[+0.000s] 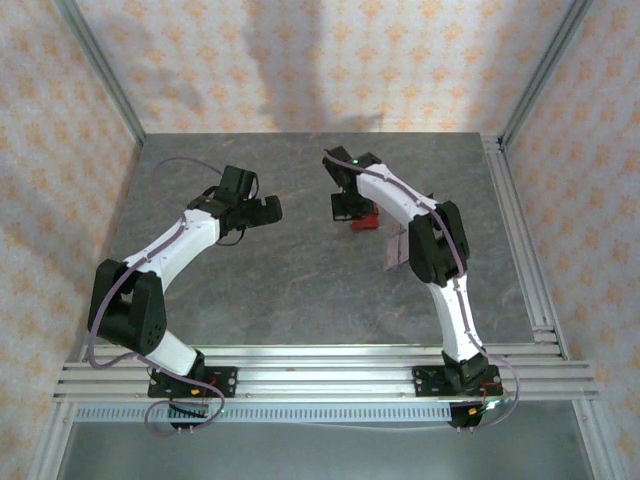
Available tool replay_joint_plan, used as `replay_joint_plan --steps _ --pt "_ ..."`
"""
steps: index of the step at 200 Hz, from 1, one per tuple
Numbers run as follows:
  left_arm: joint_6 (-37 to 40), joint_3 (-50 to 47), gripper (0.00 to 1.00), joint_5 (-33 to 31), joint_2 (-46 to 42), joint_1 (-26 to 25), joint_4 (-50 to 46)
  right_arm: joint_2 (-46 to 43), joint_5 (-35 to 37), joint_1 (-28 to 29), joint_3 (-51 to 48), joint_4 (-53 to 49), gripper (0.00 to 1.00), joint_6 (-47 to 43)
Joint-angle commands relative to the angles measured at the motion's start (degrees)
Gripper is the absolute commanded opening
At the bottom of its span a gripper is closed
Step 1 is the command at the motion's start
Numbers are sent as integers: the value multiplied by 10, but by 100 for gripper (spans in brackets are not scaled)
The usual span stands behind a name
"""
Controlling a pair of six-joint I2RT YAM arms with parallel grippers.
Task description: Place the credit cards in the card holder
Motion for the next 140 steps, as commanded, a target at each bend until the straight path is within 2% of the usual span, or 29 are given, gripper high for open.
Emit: replay_joint_plan --steps 1,5,17,28,56,88,117,140 --pt "-13 -8 100 0 -17 4 0 -45 -1 13 -50 62 0 40" --pt "-15 -10 100 1 -18 4 0 -47 7 13 -53 66 1 45" --pt "-17 -14 100 4 -20 5 2 -42 37 10 -45 65 26 48" --pt "-17 -18 100 4 -23 5 1 -27 54 3 -18 51 39 46" --pt "-14 -25 100 2 -30 5 0 26 79 -27 68 8 64 41" --pt "-10 -27 100 2 -31 4 -1 92 75 -59 165 -37 77 38" --pt "-5 -23 100 3 -27 4 -3 145 44 -79 225 -64 88 36" --pt "-1 -19 100 3 -24 5 -5 169 25 -85 240 -71 90 35"
